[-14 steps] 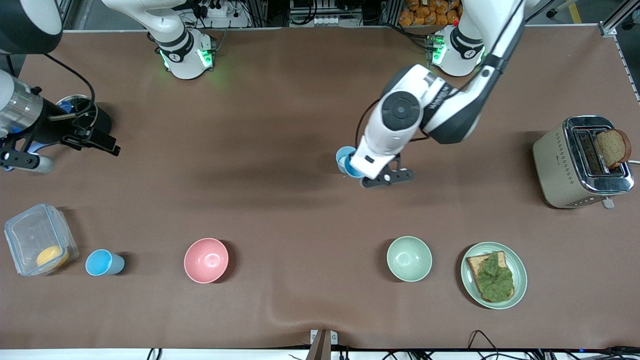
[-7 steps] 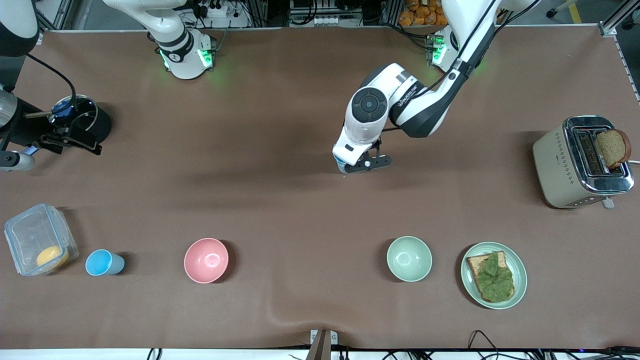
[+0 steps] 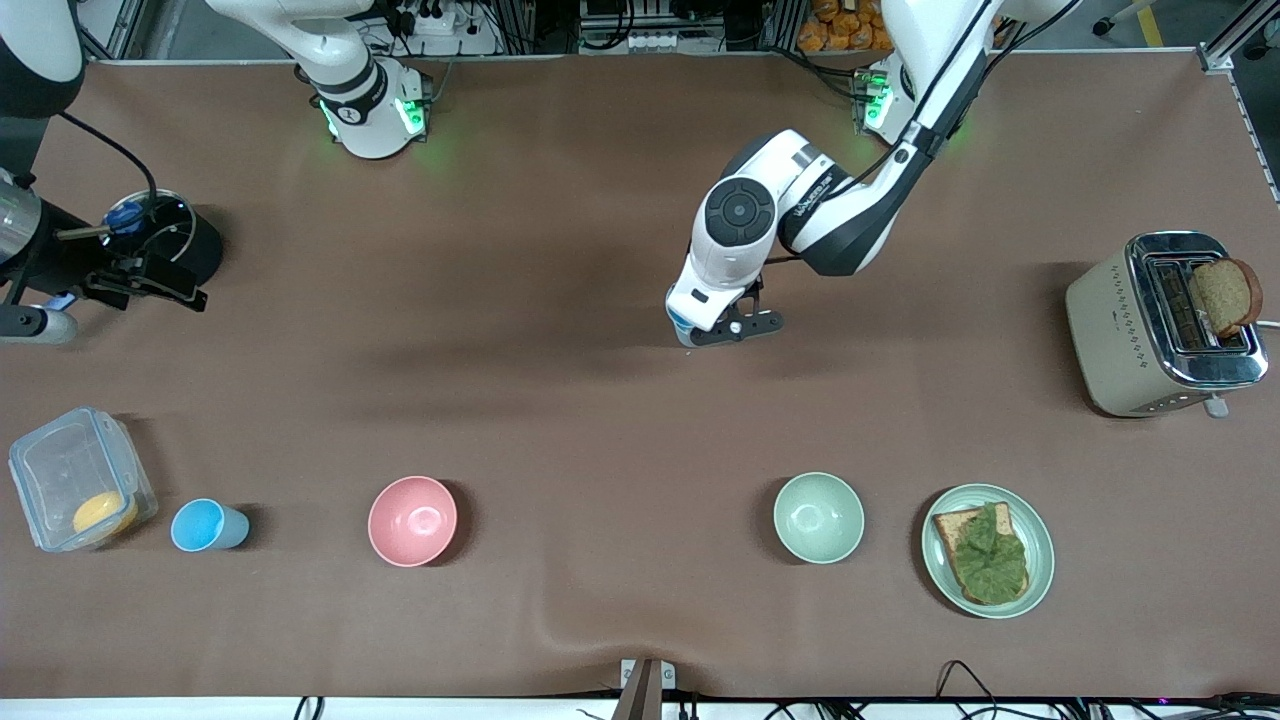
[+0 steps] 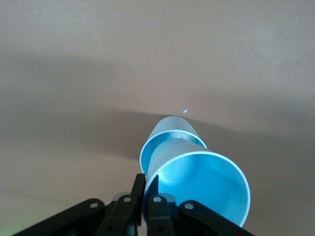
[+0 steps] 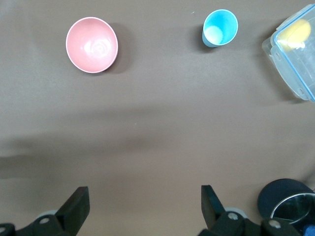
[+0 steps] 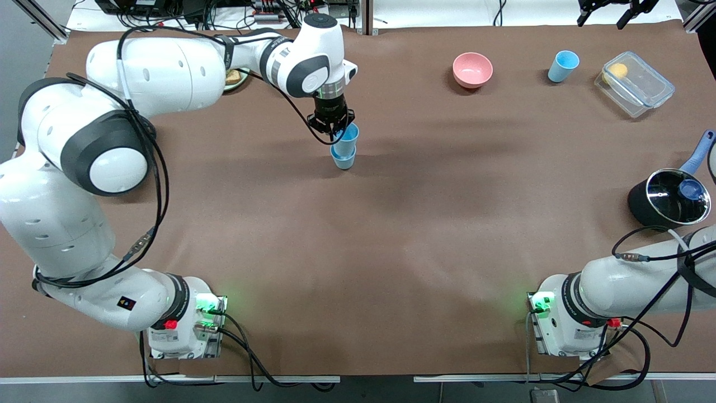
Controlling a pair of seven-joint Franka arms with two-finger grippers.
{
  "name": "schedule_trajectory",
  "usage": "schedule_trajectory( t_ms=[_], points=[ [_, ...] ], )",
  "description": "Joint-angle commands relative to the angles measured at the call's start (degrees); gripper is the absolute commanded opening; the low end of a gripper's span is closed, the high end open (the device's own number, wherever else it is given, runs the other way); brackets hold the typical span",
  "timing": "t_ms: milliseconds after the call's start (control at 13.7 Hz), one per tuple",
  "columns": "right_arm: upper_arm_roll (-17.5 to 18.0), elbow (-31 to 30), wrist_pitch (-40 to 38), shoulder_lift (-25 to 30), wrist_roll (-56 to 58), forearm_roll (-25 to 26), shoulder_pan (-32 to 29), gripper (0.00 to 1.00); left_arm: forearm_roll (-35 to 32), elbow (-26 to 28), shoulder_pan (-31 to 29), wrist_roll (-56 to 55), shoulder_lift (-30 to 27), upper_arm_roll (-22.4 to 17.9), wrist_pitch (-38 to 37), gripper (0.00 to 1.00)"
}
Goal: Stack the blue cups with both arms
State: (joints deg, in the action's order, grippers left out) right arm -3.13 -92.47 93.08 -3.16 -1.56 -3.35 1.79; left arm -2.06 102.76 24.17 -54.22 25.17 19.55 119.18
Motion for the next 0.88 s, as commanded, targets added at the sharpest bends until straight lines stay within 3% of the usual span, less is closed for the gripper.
schedule_trajectory(
  t_ms=[0, 219, 802],
  points=[
    [1.1, 0.4, -0.6, 0.0, 1.7, 4.0, -1.1, 1.0, 0.6, -1.5, 0.1, -0.9, -0.6, -0.5, 0.4, 1.0],
    [1.2, 0.0, -0.9, 0.1, 1.8, 5.5, -0.6, 1.0, 0.3, -4.8, -1.2, -0.7, -1.6, -1.2, -1.0, 1.0],
    [1.2, -0.1, -1.3, 0.0, 1.7, 5.2, -0.6, 1.0, -1.0, -16.3, -16.7, 11.1, -9.7, -1.4, -15.9, 1.0]
  ],
)
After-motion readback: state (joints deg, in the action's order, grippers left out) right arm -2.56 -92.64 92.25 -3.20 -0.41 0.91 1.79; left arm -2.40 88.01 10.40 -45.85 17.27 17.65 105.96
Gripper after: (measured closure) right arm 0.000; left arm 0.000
